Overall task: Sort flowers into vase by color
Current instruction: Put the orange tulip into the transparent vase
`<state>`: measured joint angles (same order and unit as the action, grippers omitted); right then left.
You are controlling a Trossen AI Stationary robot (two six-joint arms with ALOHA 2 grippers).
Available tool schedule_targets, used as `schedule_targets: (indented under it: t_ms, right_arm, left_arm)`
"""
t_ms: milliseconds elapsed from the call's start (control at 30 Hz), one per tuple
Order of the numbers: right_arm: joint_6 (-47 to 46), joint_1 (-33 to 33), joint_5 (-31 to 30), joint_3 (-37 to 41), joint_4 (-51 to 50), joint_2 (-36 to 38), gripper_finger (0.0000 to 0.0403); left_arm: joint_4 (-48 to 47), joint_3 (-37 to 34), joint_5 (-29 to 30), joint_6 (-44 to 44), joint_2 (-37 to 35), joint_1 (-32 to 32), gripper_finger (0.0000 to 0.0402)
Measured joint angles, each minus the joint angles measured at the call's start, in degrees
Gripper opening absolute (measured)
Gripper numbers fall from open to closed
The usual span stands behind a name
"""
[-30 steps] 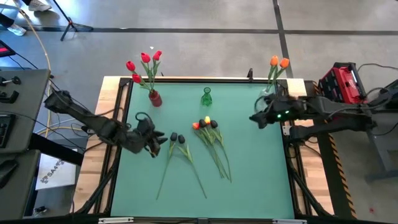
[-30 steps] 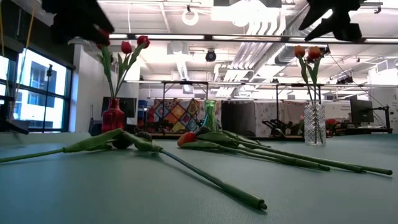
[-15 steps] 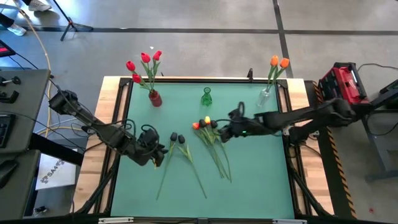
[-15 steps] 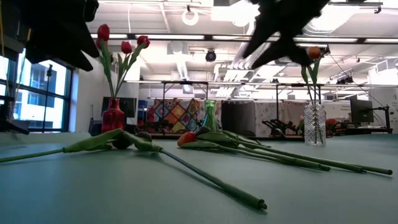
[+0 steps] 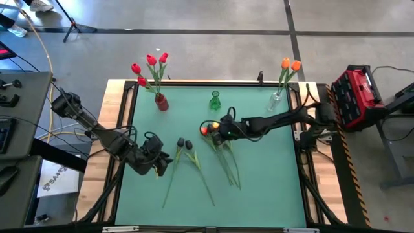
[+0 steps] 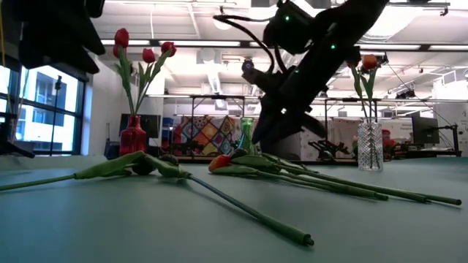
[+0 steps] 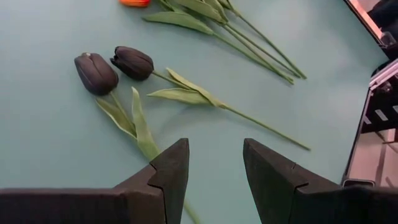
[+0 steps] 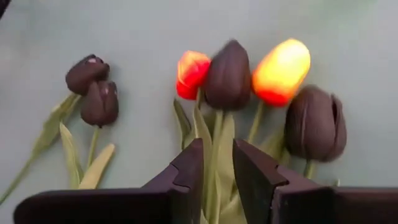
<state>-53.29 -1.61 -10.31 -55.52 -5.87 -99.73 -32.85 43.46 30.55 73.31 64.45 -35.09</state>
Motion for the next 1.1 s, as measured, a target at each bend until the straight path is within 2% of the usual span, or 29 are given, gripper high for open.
schedule_targets:
  t_ms: [167, 300, 467, 767, 1100]
  right_arm:
    - [3.58, -1.73, -2.57, -4.48, -7.07, -1.98, 0.0075]
    - [5.97, -3.91, -1.56, -8.34, -12.72, -4.77, 0.0078]
    - [6.99, -4.74, 3.04, -10.83, -13.31, -8.31, 0.0079]
    - [4.3, -4.17, 2.45, -11.22, -17.01, -9.11, 0.0078]
    - [5.68, -5.12, 5.93, -11.2, -15.96, -9.12, 0.0078]
  left_arm:
    - [-0.47, 0.0, -0.05, 0.01, 0.0, -0.29, 0.014]
    - [-0.52, 0.0, -0.06, -0.6, 0.0, -0.28, 0.014]
    - [-0.82, 0.0, -0.02, -1.39, 0.0, -0.18, 0.014]
    - [-2.34, 0.0, 0.02, -1.44, 0.0, -0.2, 0.014]
    - [-4.63, 0.0, -0.26, -0.93, 0.0, -0.2, 0.014]
